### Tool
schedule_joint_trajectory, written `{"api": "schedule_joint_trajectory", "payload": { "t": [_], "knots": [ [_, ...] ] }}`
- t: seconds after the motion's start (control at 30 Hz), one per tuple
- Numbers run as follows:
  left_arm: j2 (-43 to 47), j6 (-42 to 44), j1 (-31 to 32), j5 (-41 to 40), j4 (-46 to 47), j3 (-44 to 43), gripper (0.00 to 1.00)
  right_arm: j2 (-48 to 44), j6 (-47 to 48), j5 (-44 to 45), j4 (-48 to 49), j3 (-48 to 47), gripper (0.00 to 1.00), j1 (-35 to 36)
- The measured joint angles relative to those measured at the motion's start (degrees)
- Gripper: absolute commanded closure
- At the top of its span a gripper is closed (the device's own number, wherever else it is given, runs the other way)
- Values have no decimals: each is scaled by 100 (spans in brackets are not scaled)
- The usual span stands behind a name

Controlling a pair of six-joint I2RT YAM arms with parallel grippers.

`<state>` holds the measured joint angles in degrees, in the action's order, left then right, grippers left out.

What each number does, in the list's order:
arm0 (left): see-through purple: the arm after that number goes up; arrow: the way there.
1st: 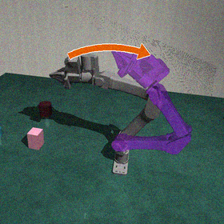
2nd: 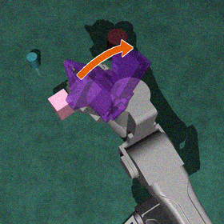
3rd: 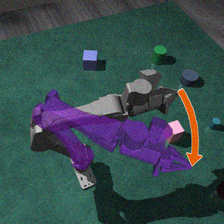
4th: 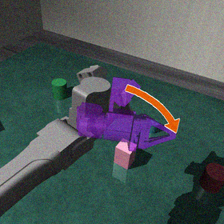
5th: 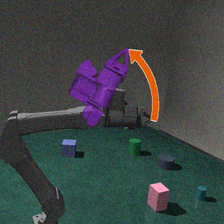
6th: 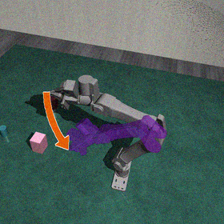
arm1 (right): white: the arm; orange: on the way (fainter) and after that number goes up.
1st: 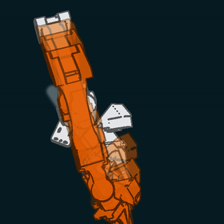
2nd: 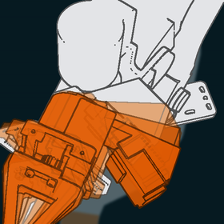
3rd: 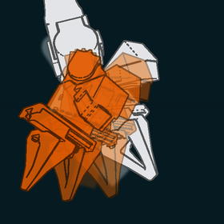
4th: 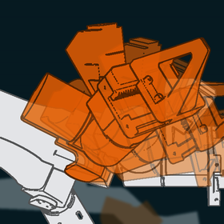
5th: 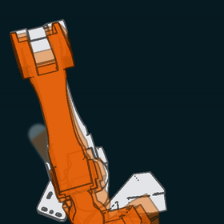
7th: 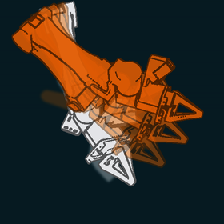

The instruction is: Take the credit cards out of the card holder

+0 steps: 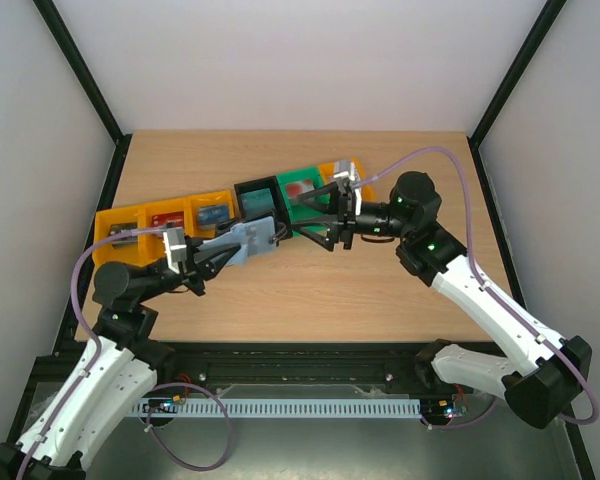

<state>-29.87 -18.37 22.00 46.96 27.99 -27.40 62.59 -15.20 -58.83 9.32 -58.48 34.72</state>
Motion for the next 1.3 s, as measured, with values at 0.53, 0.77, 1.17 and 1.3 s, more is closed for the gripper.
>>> {"api": "schedule_joint_trajectory", "payload": {
  "t": [0.53, 0.77, 1.17, 1.3],
  "knots": [
    [354, -391, -332, 225, 306, 15, 98, 566, 710, 573, -564, -769, 40, 855],
    [345, -387, -332, 321, 337, 15, 98, 728, 929, 726, -798, -935, 44, 1016],
    [332, -345, -343, 452, 409, 15, 98, 839, 1032, 1019, -855, -960, 32, 1294],
    [321, -326, -343, 474, 409, 15, 98, 1058, 1034, 979, -793, -962, 25, 1545]
  ]
}}
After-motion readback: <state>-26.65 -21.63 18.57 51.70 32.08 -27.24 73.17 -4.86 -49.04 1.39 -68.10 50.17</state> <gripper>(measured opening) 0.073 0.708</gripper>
